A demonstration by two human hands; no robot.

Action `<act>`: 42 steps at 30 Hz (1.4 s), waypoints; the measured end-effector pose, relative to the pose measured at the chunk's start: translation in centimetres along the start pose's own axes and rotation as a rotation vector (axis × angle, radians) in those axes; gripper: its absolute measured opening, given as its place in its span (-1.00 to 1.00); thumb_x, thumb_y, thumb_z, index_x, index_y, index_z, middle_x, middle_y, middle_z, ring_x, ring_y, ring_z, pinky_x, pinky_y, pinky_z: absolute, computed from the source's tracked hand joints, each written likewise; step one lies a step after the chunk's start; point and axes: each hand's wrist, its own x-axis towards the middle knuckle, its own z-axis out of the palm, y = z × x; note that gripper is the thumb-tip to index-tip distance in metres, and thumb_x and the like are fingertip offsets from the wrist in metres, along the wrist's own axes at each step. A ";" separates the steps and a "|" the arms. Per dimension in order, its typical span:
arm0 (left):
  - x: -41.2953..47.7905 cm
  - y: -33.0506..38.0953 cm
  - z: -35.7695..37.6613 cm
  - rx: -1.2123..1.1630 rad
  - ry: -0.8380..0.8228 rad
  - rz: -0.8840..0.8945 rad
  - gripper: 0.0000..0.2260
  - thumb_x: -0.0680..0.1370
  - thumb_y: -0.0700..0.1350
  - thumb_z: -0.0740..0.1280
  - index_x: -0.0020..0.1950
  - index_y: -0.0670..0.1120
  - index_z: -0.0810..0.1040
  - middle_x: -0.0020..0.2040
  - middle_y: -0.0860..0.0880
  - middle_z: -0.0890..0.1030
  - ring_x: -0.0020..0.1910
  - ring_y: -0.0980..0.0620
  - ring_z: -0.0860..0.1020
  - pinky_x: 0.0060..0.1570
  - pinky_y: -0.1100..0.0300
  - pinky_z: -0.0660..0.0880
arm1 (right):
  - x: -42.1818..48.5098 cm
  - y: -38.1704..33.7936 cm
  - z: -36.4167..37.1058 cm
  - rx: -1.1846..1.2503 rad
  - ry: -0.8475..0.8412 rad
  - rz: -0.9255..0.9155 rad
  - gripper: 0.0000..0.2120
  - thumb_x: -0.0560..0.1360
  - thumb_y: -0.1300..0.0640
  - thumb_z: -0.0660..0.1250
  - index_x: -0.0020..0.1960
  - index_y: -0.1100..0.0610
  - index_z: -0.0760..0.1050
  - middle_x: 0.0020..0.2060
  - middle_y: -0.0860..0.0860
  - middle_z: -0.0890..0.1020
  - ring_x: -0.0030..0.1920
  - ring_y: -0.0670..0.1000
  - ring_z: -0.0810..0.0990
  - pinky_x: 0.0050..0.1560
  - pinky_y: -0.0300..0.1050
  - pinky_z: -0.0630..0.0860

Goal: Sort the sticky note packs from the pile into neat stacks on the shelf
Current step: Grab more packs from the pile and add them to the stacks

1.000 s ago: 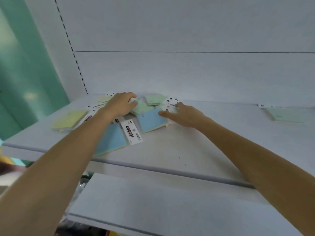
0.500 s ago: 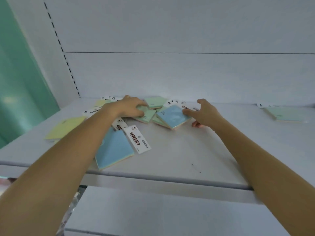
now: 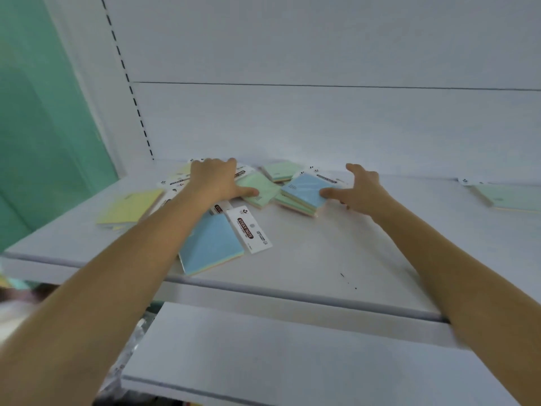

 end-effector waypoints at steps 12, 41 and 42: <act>-0.7 1.2 -0.2 -0.553 -0.041 -0.134 -0.49 0.38 0.06 0.46 0.27 -0.03 0.41 0.23 -0.09 0.53 0.18 -0.11 0.49 0.05 0.08 0.41 | -0.4 0.1 0.9 0.068 0.061 -0.103 -0.71 0.51 0.19 0.15 0.20 0.06 0.46 -0.08 0.11 0.56 -0.26 0.08 0.48 -0.36 -0.28 0.37; -5.0 29.0 -6.1 -1.401 0.367 -0.156 -0.64 0.48 -0.35 0.18 0.22 -0.13 0.53 0.27 -0.09 0.52 0.26 -0.05 0.47 0.28 0.09 0.42 | -5.3 16.5 -22.2 0.383 0.230 -0.104 -0.54 0.49 0.39 0.13 0.33 0.07 0.37 0.11 -0.04 0.39 0.04 0.05 0.47 -0.10 -0.16 0.49; -5.1 31.0 -6.3 -1.399 0.351 -0.142 -0.65 0.48 -0.35 0.18 0.22 -0.13 0.52 0.27 -0.10 0.52 0.26 -0.05 0.47 0.29 0.09 0.41 | -5.8 18.0 -23.7 0.375 0.252 -0.085 -0.54 0.49 0.38 0.14 0.33 0.05 0.37 0.11 -0.05 0.39 0.03 0.04 0.46 -0.10 -0.17 0.50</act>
